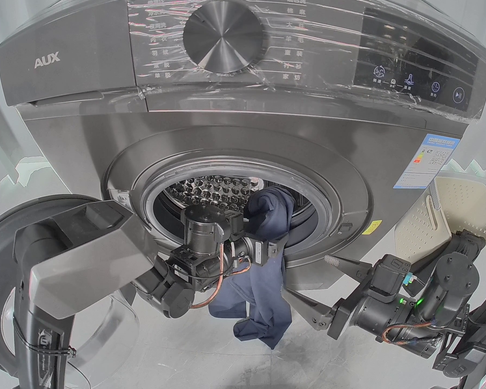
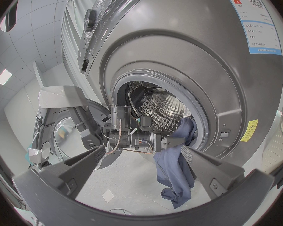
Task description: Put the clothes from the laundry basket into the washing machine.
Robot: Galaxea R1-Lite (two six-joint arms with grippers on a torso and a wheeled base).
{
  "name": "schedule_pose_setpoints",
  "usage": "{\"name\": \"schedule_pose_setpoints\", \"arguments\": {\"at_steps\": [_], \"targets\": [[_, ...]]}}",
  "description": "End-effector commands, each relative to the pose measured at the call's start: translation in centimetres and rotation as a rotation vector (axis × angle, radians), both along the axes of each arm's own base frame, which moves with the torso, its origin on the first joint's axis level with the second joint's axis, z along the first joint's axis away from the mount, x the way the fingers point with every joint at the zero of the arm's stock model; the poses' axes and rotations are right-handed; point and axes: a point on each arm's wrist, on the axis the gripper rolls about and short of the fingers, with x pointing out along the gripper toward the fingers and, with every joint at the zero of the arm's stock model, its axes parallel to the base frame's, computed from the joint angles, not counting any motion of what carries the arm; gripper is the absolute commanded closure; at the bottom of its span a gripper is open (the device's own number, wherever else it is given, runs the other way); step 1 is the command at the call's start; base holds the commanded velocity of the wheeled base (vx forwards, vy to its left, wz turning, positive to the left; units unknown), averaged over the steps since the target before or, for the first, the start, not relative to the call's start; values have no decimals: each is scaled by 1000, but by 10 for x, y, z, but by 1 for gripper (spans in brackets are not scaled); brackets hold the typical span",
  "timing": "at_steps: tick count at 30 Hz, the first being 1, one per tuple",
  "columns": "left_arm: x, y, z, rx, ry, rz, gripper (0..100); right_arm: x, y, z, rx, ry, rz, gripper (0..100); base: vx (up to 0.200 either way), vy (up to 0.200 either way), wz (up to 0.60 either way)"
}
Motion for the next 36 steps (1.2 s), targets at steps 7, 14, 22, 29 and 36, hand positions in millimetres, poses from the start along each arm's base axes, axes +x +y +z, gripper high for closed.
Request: {"name": "schedule_pose_setpoints", "arguments": {"at_steps": [7, 14, 22, 29, 36], "targets": [[13, -8, -34, 13, 21, 0, 0, 0, 0, 0, -1, 1, 0, 0, 0, 0, 0], [18, -11, -47, 21, 24, 16, 100, 0, 0, 0, -1, 1, 0, 0, 0, 0, 0], [40, -3, -26, -32, -57, 105, 100, 0, 0, -1, -2, 2, 0, 0, 0, 0, 0], [82, 7, 15, -129, -213, 281, 100, -1, 2, -1, -3, 3, 6, 0, 0, 0, 0], [110, -4, 29, -198, -300, 320, 100, 0, 3, -3, -8, 11, 8, 0, 0, 0, 0]]}}
